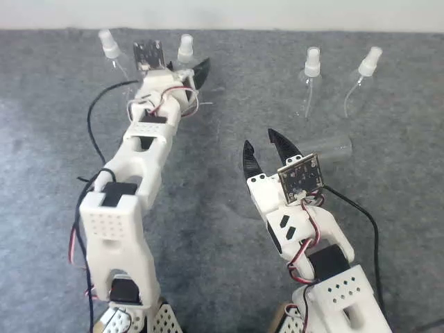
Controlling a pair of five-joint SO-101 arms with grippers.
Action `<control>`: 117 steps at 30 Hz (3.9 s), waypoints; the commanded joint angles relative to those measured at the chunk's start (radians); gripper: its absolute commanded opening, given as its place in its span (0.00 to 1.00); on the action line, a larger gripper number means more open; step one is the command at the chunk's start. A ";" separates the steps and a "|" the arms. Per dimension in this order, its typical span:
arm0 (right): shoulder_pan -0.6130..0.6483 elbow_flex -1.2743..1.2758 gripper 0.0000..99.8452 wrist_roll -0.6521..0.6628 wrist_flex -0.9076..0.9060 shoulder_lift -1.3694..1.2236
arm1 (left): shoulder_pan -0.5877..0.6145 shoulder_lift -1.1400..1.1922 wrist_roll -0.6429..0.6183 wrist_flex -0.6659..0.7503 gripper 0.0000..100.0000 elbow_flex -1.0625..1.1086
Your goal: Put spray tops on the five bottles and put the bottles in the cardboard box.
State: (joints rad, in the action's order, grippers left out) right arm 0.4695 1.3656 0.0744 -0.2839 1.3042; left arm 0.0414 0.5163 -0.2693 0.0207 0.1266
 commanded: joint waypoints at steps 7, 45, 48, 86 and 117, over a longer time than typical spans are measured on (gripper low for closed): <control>-0.016 -0.012 0.15 0.011 0.022 0.018 | 0.008 -0.230 -0.011 -0.261 0.32 -0.004; -0.015 -0.012 0.15 0.011 0.022 0.018 | 0.150 -0.537 0.278 -0.899 0.01 0.163; -0.015 -0.012 0.15 0.011 0.022 0.018 | 0.176 -0.471 0.319 -0.799 0.01 0.182; -0.016 -0.014 0.15 0.011 0.021 0.021 | 0.052 -0.112 0.437 -1.212 0.01 -0.068; -0.081 -0.147 0.15 0.012 -0.200 0.019 | 0.288 -0.657 0.224 -0.976 0.01 0.430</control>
State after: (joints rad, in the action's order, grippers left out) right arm 0.3989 1.2935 0.0744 -0.4772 1.3042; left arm 0.2839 -0.0744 0.0207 -1.0242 0.5317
